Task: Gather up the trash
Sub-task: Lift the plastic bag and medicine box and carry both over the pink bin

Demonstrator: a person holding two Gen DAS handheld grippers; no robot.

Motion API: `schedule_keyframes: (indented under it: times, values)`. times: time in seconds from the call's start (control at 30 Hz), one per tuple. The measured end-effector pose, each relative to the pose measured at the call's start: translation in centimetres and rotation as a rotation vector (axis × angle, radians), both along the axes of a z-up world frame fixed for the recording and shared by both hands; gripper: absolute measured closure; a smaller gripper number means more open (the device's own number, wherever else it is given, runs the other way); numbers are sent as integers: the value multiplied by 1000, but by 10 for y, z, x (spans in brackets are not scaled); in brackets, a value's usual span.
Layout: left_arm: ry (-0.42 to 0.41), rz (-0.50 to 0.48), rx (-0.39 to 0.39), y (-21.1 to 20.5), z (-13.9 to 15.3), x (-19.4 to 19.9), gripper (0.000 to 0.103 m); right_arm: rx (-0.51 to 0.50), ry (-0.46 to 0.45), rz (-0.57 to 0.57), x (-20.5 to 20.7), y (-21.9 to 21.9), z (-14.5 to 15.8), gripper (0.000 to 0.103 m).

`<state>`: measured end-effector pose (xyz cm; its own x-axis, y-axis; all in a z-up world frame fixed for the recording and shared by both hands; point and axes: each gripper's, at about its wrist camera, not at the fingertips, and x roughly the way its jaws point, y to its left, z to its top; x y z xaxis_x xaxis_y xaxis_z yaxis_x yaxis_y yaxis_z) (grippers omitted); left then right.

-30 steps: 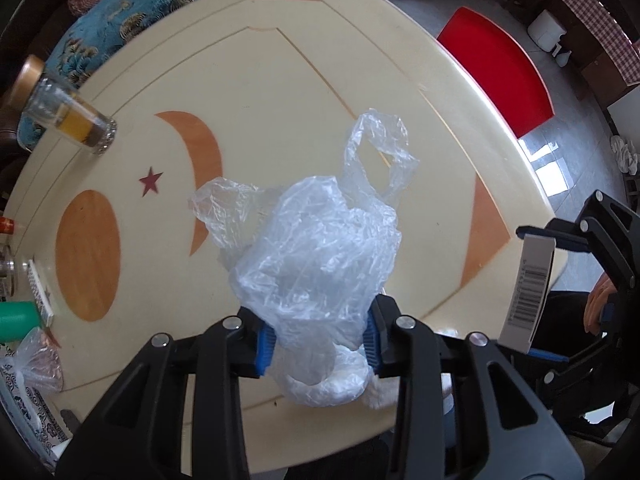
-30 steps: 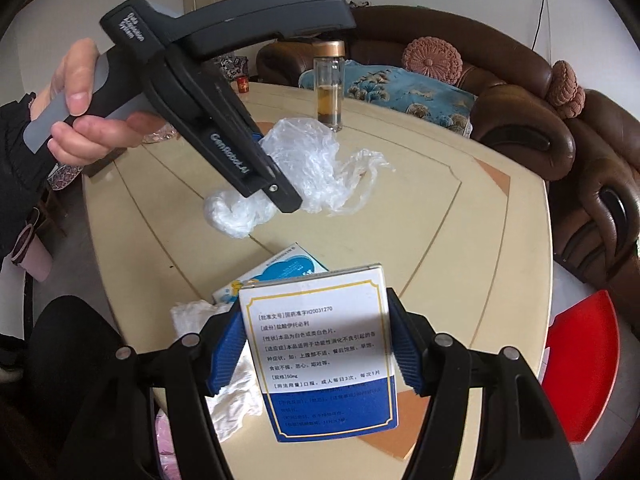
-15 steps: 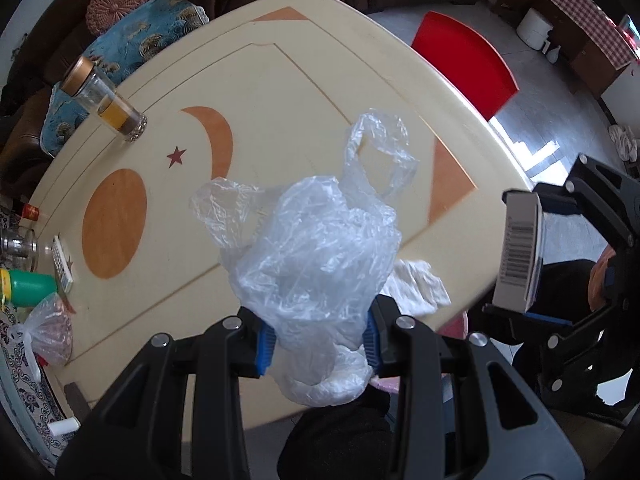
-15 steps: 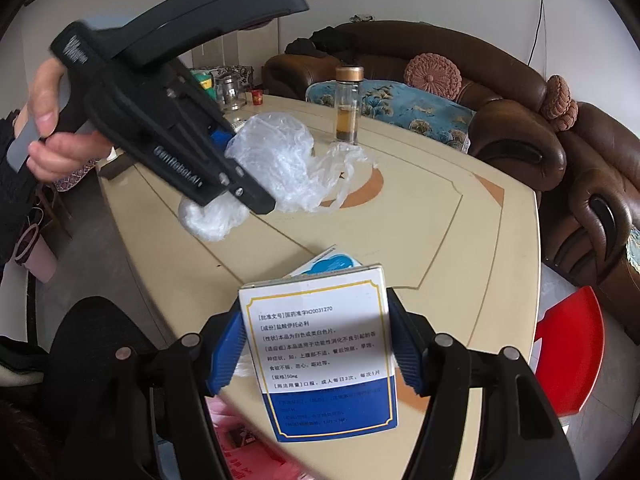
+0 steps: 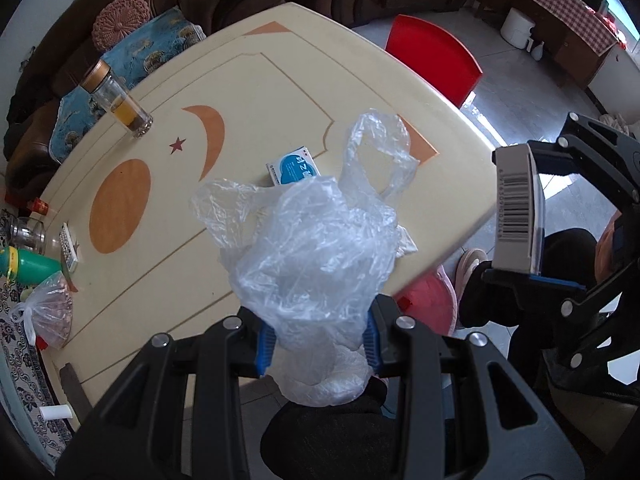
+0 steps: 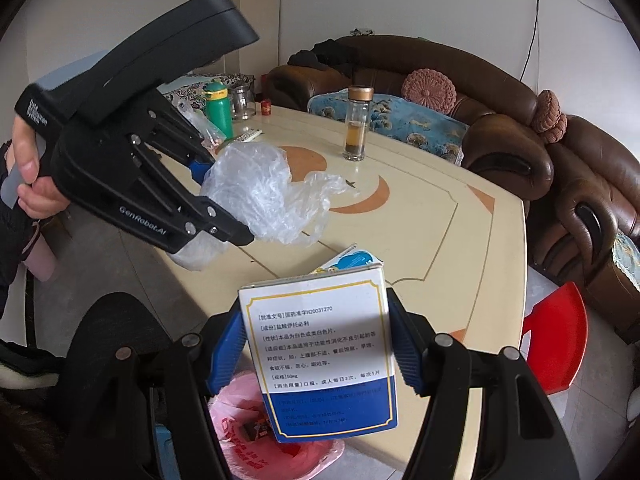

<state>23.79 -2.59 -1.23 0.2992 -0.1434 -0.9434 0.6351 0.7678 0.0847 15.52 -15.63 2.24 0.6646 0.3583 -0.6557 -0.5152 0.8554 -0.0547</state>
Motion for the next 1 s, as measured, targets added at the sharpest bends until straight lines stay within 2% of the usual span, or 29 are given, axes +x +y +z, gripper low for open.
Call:
schedule_keyframes:
  times: [0.5, 0.87, 1.0]
  values:
    - [-38, -52, 6, 5, 1, -66, 68, 26, -16, 27, -58, 18, 10, 40]
    - [-5, -78, 16, 4, -27, -98, 68, 52, 35, 13, -87, 21, -12, 40]
    - [28, -73, 9, 6, -47, -103, 68, 65, 70, -1, -89, 22, -26, 40]
